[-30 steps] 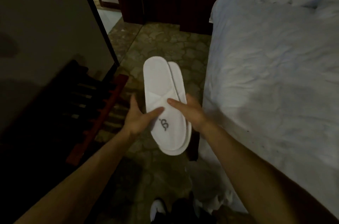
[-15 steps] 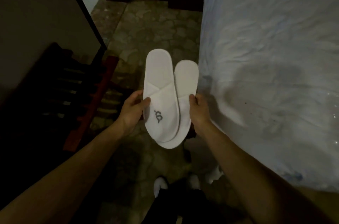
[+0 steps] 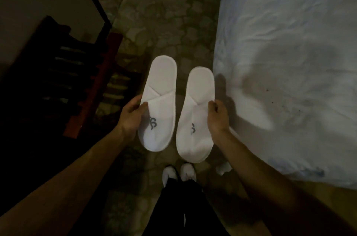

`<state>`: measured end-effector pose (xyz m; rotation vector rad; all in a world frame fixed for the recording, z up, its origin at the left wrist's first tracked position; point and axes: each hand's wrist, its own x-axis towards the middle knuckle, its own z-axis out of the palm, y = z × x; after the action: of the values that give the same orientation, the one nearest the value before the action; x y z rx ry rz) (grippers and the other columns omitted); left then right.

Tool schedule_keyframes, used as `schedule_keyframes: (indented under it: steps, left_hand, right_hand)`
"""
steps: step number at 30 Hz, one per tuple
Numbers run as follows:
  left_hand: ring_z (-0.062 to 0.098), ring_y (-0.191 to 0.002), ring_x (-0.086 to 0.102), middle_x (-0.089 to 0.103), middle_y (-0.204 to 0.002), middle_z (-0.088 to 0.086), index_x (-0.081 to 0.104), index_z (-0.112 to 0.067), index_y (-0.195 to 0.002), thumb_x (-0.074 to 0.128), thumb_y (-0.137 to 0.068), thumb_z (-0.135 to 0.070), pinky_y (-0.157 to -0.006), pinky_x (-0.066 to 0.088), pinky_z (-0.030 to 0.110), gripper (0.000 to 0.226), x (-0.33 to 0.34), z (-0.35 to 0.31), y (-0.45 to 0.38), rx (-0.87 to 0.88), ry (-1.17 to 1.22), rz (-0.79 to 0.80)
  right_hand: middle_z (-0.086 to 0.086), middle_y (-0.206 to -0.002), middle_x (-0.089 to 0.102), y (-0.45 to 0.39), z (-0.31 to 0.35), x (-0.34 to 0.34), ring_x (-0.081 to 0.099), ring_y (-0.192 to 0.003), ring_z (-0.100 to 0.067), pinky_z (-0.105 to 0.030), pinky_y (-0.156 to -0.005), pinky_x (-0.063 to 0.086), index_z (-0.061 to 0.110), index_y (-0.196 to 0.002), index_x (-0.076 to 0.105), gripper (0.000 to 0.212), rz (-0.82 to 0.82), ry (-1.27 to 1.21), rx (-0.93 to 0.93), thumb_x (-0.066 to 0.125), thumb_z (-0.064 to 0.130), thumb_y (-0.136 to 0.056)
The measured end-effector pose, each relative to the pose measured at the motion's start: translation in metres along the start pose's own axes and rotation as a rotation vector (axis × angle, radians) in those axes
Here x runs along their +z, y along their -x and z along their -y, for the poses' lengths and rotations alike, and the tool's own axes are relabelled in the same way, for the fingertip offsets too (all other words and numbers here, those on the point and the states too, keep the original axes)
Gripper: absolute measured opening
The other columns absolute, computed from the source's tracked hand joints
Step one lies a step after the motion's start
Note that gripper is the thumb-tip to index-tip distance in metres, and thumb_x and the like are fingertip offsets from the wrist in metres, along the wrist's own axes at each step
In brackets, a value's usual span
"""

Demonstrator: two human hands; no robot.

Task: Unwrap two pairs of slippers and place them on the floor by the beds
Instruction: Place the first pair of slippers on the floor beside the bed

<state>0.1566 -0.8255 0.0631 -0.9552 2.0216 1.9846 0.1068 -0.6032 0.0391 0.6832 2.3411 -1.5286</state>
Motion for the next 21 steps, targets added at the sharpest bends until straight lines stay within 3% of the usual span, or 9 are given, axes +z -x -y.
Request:
schedule_keyframes:
  steps: [3,7,10,17,21]
  left_hand:
    - [0.03,-0.112,0.062,0.065,-0.124,0.01,0.06,-0.02,-0.124,0.055,-0.095,-0.018,-0.095,0.051,0.048,0.029,0.006,0.008,0.005,-0.006,-0.005,0.002]
    - [0.032,-0.113,0.062,0.065,-0.124,0.012,0.061,-0.019,-0.123,0.055,-0.095,-0.017,-0.098,0.05,0.052,0.028,0.013,0.011,0.011,-0.006,-0.009,0.018]
    - [0.031,-0.111,0.063,0.066,-0.123,0.011,0.062,-0.02,-0.122,0.054,-0.096,-0.017,-0.096,0.051,0.05,0.028,0.02,0.007,0.014,0.012,-0.024,0.046]
    - [0.03,-0.11,0.064,0.066,-0.123,0.009,0.062,-0.022,-0.122,0.052,-0.097,-0.017,-0.09,0.054,0.043,0.027,0.03,0.0,0.018,0.017,-0.002,0.048]
    - [0.03,-0.108,0.064,0.066,-0.122,0.011,0.062,-0.021,-0.119,0.051,-0.098,-0.016,-0.087,0.054,0.04,0.025,0.03,0.005,0.019,0.012,-0.006,0.054]
  right_hand:
    - [-0.011,-0.122,0.062,0.0,-0.001,0.0,0.059,-0.11,-0.028,-0.044,-0.098,0.048,0.013,-0.124,0.056,0.034,0.03,0.021,-0.039,0.04,0.032,-0.101]
    - [-0.011,-0.121,0.063,0.003,-0.001,-0.01,0.06,-0.11,-0.029,-0.047,-0.098,0.048,0.013,-0.123,0.057,0.034,0.045,0.028,-0.049,0.042,0.032,-0.1]
    - [-0.012,-0.123,0.062,0.0,-0.001,-0.02,0.058,-0.112,-0.029,-0.045,-0.099,0.047,0.012,-0.126,0.057,0.035,0.06,0.029,-0.064,0.042,0.031,-0.1]
    - [-0.009,-0.108,0.063,-0.011,0.0,-0.032,0.059,-0.093,-0.021,-0.03,-0.078,0.044,0.015,-0.108,0.06,0.023,0.098,-0.007,-0.108,0.042,0.028,-0.101]
    - [-0.008,-0.113,0.063,-0.019,-0.006,-0.028,0.06,-0.1,-0.022,-0.031,-0.082,0.046,0.015,-0.114,0.059,0.026,0.105,0.0,-0.108,0.042,0.029,-0.101]
